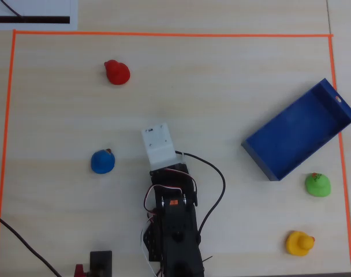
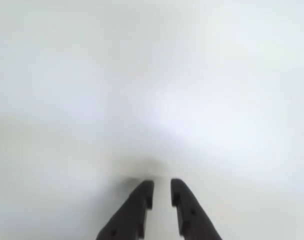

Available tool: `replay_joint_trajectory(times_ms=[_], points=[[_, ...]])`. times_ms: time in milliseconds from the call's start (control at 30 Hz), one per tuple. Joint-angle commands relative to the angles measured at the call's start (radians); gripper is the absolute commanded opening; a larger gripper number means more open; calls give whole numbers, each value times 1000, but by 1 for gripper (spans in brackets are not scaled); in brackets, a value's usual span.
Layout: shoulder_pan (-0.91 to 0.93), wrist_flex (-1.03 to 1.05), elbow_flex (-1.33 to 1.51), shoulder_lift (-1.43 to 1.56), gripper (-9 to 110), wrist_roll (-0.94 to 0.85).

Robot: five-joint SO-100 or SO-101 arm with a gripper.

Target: Grasp red duck and put it into box.

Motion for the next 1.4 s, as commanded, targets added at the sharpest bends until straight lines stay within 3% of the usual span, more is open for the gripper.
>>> replay_joint_trajectory(times_ms=[0,133,267,600,733,967,1367], points=[[-46,-285,-12,-120,0,52],[-106,-709,-52,-342,2,175],[-167,-917,-218,-588,4,310],[-219,-1204,-693,-1258,6,400],[-206,-1318,-782,-1448,20,396],[-196,-1459,-888,-1669,24,391],[-155,-1528,-1069,-1919,29,394]])
